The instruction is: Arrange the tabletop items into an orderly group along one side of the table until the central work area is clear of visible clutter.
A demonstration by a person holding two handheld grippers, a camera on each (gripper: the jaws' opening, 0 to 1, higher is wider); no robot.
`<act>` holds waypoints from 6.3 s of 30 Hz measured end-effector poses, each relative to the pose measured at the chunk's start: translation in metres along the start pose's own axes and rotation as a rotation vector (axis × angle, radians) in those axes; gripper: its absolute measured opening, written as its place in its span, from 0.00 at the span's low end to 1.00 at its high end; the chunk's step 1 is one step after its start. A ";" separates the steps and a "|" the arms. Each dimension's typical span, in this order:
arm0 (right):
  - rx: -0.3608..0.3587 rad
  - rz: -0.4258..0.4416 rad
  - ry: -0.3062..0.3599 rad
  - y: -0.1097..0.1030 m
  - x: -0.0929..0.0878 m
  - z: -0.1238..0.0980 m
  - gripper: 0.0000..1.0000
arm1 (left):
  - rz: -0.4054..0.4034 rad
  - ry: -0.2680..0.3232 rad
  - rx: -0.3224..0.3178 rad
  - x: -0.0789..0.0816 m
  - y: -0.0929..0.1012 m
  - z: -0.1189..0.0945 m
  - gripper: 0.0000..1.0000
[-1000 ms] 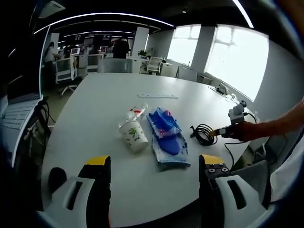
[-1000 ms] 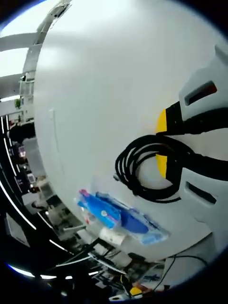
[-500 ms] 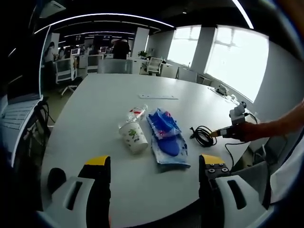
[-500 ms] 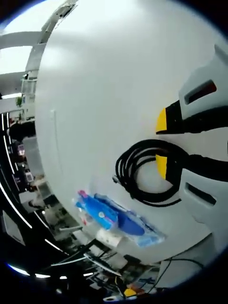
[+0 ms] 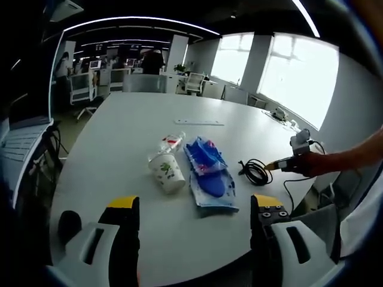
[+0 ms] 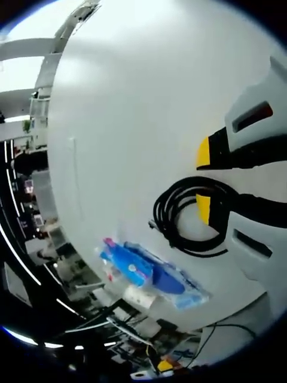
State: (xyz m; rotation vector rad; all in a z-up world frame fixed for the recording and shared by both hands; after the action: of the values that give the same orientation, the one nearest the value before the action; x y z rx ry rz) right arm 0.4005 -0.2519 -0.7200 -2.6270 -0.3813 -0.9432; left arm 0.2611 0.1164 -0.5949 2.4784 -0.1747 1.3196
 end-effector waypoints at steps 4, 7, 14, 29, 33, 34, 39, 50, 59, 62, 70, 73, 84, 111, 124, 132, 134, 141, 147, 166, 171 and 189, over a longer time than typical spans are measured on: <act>0.003 -0.009 0.003 -0.003 0.007 -0.002 0.12 | -0.002 0.000 0.000 -0.001 0.000 0.000 0.77; 0.005 -0.014 0.006 -0.005 0.012 -0.001 0.12 | -0.004 0.000 0.001 -0.001 0.000 -0.001 0.77; 0.025 -0.043 0.017 -0.013 0.031 0.004 0.12 | -0.008 -0.001 0.001 -0.002 0.000 -0.001 0.77; 0.079 -0.117 0.029 -0.037 0.062 0.017 0.11 | -0.022 0.005 0.015 -0.003 -0.003 -0.004 0.77; 0.094 -0.136 0.029 -0.044 0.068 0.022 0.11 | -0.026 0.003 0.021 -0.004 -0.004 -0.004 0.77; 0.099 -0.140 0.029 -0.046 0.069 0.023 0.11 | -0.027 0.004 0.022 -0.004 -0.004 -0.004 0.77; 0.112 -0.158 0.026 -0.051 0.075 0.028 0.11 | -0.030 0.005 0.027 -0.005 -0.005 -0.004 0.77; 0.154 -0.207 0.017 -0.068 0.087 0.042 0.10 | -0.042 -0.003 0.041 -0.010 -0.009 -0.007 0.77; 0.191 -0.248 0.006 -0.076 0.099 0.069 0.10 | -0.049 -0.002 0.046 -0.011 -0.011 -0.008 0.77; 0.206 -0.261 0.003 -0.080 0.105 0.078 0.11 | -0.053 -0.002 0.049 -0.010 -0.012 -0.008 0.77; 0.239 -0.300 0.001 -0.089 0.126 0.104 0.11 | -0.061 -0.003 0.055 -0.010 -0.015 -0.008 0.77; 0.247 -0.315 0.001 -0.094 0.130 0.108 0.12 | -0.063 -0.003 0.055 -0.010 -0.015 -0.007 0.77; 0.277 -0.369 -0.011 -0.108 0.148 0.123 0.16 | -0.073 -0.012 0.061 -0.013 -0.017 -0.008 0.77; 0.330 -0.522 -0.105 -0.133 0.154 0.150 0.15 | -0.078 -0.026 0.076 -0.014 -0.030 -0.014 0.77; 0.367 -0.506 -0.109 -0.131 0.146 0.147 0.01 | -0.086 -0.031 0.074 -0.014 -0.027 -0.011 0.76; 0.362 -0.498 -0.099 -0.120 0.139 0.136 0.00 | -0.082 -0.029 0.062 -0.013 -0.023 -0.007 0.76; 0.356 -0.494 -0.096 -0.118 0.136 0.132 0.00 | -0.082 -0.027 0.060 -0.013 -0.023 -0.006 0.76; 0.344 -0.485 -0.078 -0.114 0.131 0.118 0.00 | -0.076 -0.024 0.051 -0.012 -0.020 -0.004 0.76; 0.328 -0.430 -0.076 -0.111 0.120 0.107 0.00 | -0.070 -0.022 0.039 -0.012 -0.016 -0.001 0.76; 0.304 -0.404 -0.082 -0.110 0.104 0.089 0.04 | -0.055 -0.021 0.023 -0.012 -0.012 -0.004 0.76; 0.306 -0.400 -0.076 -0.110 0.113 0.090 0.06 | -0.064 -0.017 0.025 -0.012 -0.013 -0.006 0.76; 0.296 -0.394 -0.089 -0.107 0.127 0.112 0.01 | -0.069 -0.009 0.029 -0.010 -0.015 -0.007 0.76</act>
State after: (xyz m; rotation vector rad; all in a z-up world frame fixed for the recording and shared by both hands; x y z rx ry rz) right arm 0.5204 -0.0935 -0.6969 -2.3674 -1.0078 -0.8055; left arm 0.2534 0.1324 -0.6029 2.4907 -0.0718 1.2923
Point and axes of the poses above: the point that each gripper's makers call its tool centre point, and the gripper's own axes: z roughly forward along the fingers, y roughly to its right, x roughly out of its top, the point moved 3 cm from there along -z, roughly backward along the fingers
